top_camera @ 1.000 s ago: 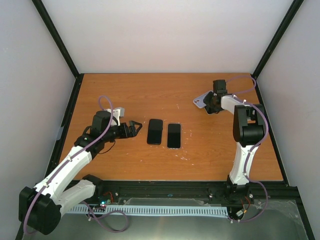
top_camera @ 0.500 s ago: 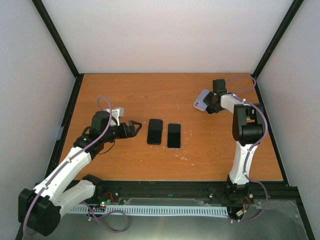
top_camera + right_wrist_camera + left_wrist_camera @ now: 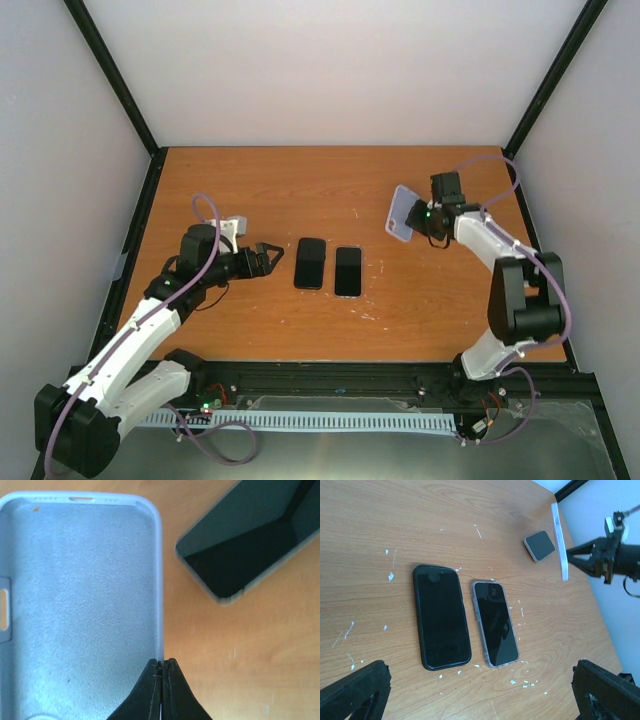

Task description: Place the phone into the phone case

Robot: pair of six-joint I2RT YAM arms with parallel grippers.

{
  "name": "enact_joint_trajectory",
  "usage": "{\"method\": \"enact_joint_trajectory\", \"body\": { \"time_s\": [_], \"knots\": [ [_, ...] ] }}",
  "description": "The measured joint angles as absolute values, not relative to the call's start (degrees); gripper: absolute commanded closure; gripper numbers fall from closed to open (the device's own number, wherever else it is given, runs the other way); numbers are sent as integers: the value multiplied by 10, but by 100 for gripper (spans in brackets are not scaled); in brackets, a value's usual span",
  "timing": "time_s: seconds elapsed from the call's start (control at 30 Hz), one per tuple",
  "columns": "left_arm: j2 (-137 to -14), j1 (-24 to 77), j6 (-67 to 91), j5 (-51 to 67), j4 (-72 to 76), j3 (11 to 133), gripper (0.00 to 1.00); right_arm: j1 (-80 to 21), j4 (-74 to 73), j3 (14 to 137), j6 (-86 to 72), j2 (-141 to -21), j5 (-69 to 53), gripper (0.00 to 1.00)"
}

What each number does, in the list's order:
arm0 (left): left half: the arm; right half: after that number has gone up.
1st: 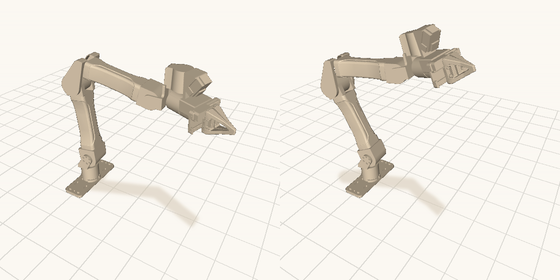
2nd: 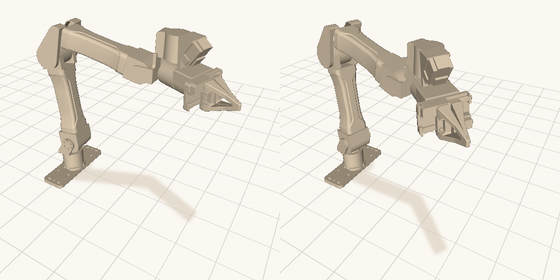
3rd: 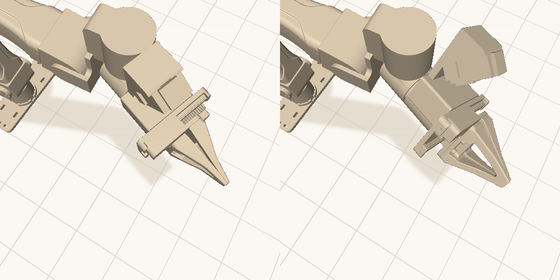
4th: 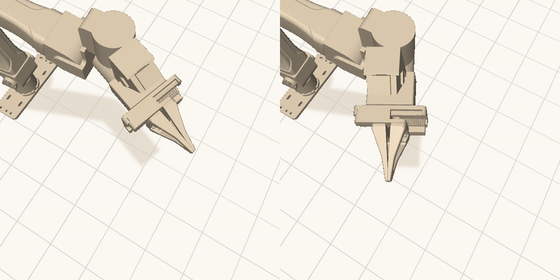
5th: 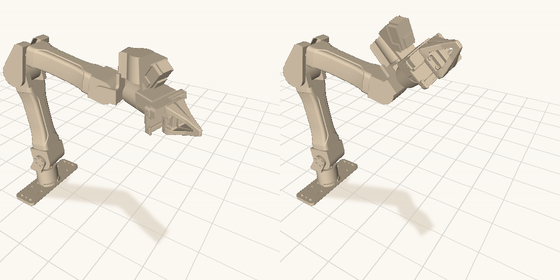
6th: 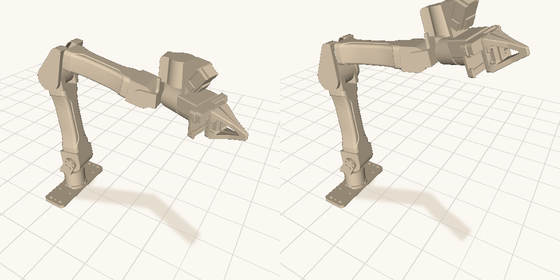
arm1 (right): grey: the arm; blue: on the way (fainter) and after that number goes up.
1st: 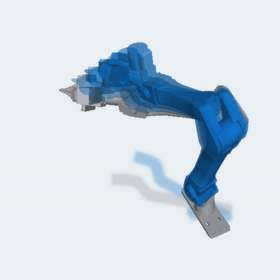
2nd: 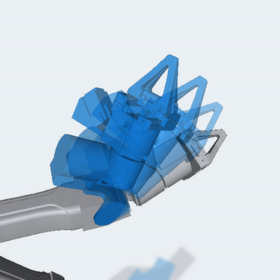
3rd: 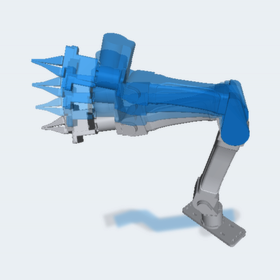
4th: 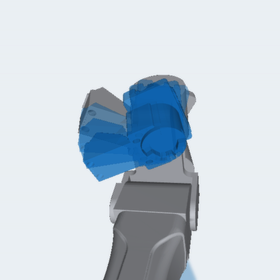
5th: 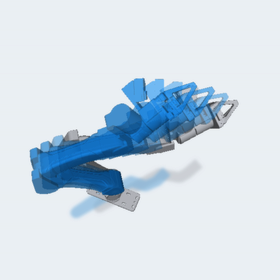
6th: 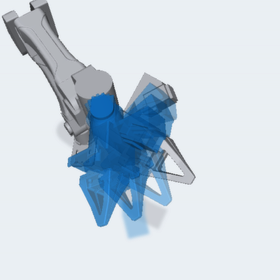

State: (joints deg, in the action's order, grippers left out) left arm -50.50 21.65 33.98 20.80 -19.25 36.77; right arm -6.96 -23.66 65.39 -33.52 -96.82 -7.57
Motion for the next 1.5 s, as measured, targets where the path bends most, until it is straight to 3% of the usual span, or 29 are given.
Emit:
{"method": "enact_joint_trajectory", "body": {
  "time_s": [0.23,0.6,0.83,1.03,1.23,1.5],
  "knots": [
    [-505,216,340,215,-189,363,1,-129,-283,500,-322,-823,-89,97],
    [-525,216,340,217,-181,362,1,-210,-356,390,-319,-738,-73,95],
    [-547,216,340,223,-178,362,0,-249,-384,388,-328,-735,-46,67],
    [-545,216,340,226,-174,361,1,-247,-391,413,-349,-733,10,30],
    [-538,216,340,226,-174,358,1,-208,-363,482,-376,-770,70,4],
    [-536,216,339,223,-178,358,1,-176,-334,612,-418,-878,206,0]
  ]
}}
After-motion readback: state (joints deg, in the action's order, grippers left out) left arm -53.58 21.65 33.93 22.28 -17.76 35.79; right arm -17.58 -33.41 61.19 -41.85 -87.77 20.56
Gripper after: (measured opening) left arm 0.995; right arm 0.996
